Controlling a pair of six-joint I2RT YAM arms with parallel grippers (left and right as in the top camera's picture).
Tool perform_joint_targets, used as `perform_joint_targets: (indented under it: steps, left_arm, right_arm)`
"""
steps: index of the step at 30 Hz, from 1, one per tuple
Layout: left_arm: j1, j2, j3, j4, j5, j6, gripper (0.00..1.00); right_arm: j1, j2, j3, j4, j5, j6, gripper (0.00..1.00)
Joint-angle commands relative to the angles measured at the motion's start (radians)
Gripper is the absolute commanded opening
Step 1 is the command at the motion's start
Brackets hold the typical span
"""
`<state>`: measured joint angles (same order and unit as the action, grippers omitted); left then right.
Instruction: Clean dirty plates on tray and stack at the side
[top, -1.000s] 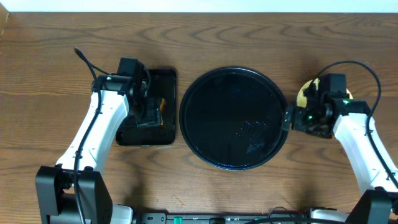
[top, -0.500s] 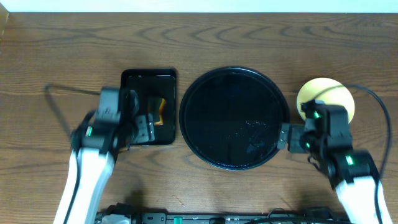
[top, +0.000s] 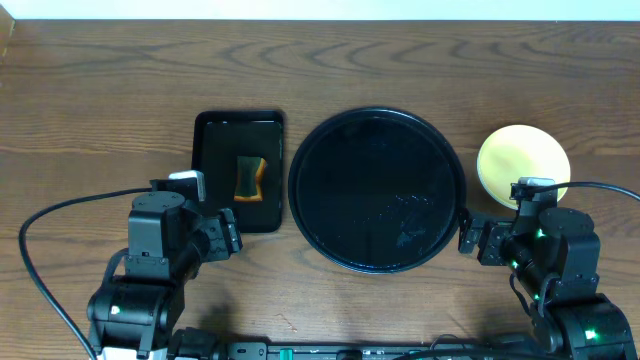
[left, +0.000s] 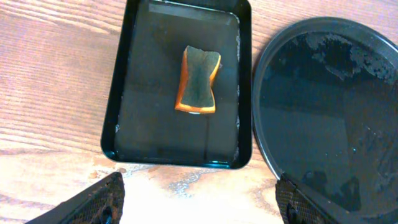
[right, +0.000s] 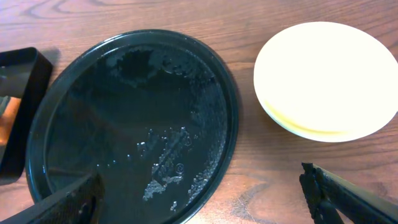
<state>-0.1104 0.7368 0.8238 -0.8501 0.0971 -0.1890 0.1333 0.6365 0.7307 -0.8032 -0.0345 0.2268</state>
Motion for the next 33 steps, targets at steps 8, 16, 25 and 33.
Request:
perform_joint_targets:
  steps: [8, 16, 25, 33]
  left_arm:
    - [0.000, 0.006, -0.010, -0.001, -0.019, 0.001, 0.79]
    - [0.000, 0.006, -0.010, -0.001, -0.019, 0.001, 0.79]
    - [0.000, 0.006, -0.010, -0.001, -0.019, 0.001, 0.79]
    - [0.000, 0.006, -0.010, -0.001, -0.019, 0.001, 0.79]
  right_arm:
    - [0.010, -0.002, -0.009, -0.002, 0.011, 0.012, 0.99]
    - [0.013, -0.034, -0.012, -0.011, 0.024, -0.004, 0.99]
    - [-0.010, -0.220, -0.134, 0.137, 0.027, -0.037, 0.99]
    - [-0.010, -0.472, -0.437, 0.556, -0.026, -0.072, 0.99]
